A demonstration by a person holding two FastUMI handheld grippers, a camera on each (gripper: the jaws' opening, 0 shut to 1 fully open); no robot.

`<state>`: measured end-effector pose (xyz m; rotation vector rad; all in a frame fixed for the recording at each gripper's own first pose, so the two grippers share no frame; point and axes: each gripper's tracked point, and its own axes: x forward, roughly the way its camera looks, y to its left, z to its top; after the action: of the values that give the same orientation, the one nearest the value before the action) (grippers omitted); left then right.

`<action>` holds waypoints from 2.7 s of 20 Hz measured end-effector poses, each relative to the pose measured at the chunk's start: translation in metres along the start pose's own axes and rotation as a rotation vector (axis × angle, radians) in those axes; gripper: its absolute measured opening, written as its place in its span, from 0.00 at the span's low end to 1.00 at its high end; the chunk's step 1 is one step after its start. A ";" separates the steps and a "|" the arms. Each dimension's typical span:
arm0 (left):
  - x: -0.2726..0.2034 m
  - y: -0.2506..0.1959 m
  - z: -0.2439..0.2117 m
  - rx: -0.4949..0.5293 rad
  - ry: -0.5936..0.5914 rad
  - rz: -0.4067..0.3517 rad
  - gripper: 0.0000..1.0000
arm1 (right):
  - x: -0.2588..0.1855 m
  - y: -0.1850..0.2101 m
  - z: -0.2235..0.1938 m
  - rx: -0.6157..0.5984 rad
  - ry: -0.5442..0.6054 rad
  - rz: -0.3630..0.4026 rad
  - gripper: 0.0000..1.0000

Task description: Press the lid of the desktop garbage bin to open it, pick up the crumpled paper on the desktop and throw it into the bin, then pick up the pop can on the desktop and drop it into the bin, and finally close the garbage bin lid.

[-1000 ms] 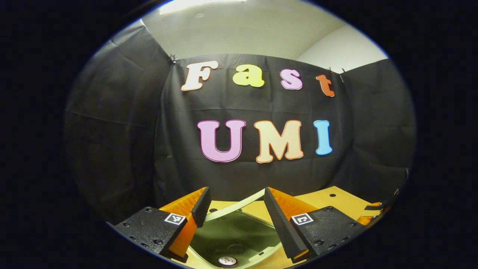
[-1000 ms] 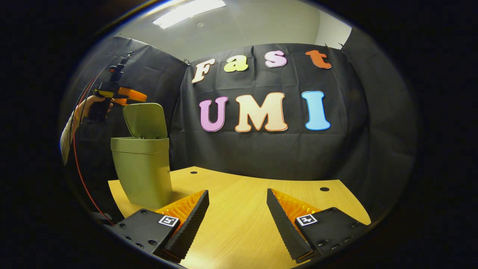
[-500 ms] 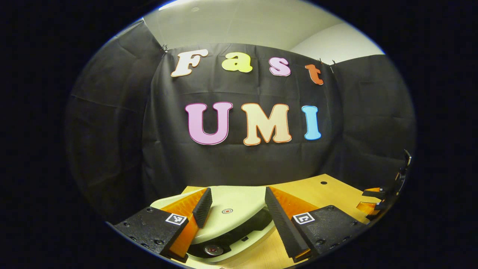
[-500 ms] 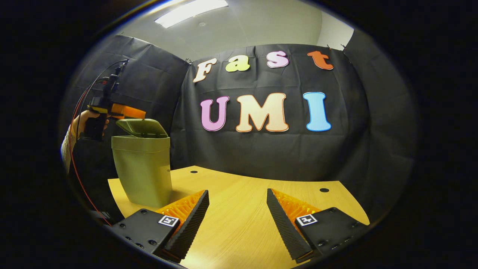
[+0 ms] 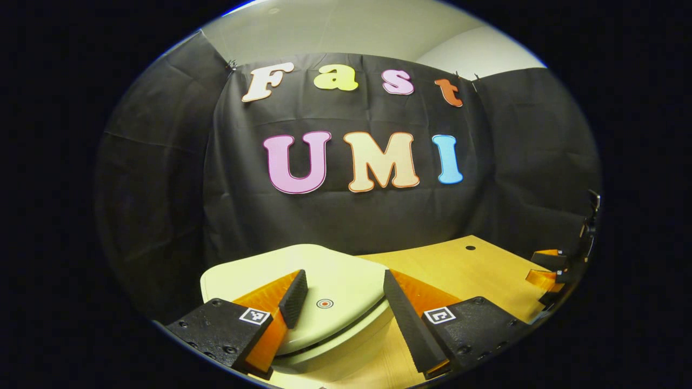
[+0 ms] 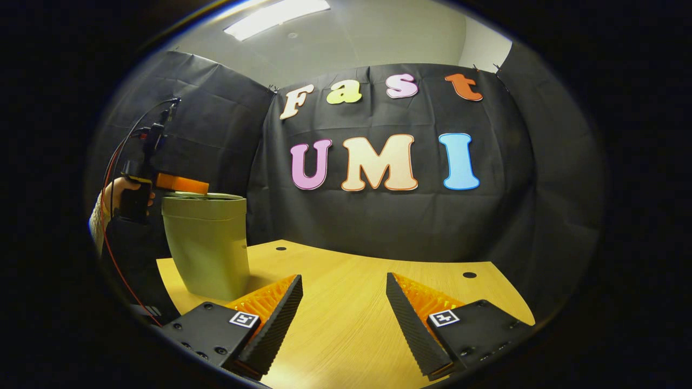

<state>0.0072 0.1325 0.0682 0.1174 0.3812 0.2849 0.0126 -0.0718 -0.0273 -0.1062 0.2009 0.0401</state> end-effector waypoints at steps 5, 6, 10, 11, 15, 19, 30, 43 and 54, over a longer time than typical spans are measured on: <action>0.000 0.000 0.000 0.015 -0.015 0.019 0.88 | 0.001 -0.002 -0.001 0.001 0.004 0.001 0.98; -0.001 0.000 -0.001 0.018 -0.021 0.022 0.88 | 0.000 -0.002 -0.001 0.003 0.005 0.001 1.00; -0.002 -0.001 -0.002 0.030 -0.052 0.027 0.92 | -0.001 -0.003 -0.002 0.006 0.006 0.002 0.98; -0.001 -0.001 -0.002 0.035 -0.051 0.033 0.92 | -0.001 -0.003 -0.001 0.004 0.006 0.000 0.98; -0.001 -0.002 -0.002 0.034 -0.056 0.057 1.00 | -0.001 -0.003 -0.001 0.007 0.006 0.003 0.98; -0.001 0.000 -0.002 0.006 -0.070 0.070 0.96 | 0.001 -0.005 -0.004 0.009 0.013 0.002 0.98; -0.002 -0.003 0.001 -0.033 -0.074 0.065 0.96 | 0.005 -0.006 -0.011 0.006 0.035 0.002 0.98; -0.001 -0.002 -0.009 -0.044 0.021 0.066 0.97 | 0.000 -0.003 -0.003 0.024 0.012 0.021 0.98; 0.000 0.001 -0.002 -0.032 0.049 0.078 0.96 | -0.002 -0.009 0.001 0.033 -0.001 0.005 0.98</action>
<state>0.0062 0.1338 0.0661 0.0941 0.4211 0.3711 0.0112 -0.0809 -0.0251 -0.0729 0.2008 0.0419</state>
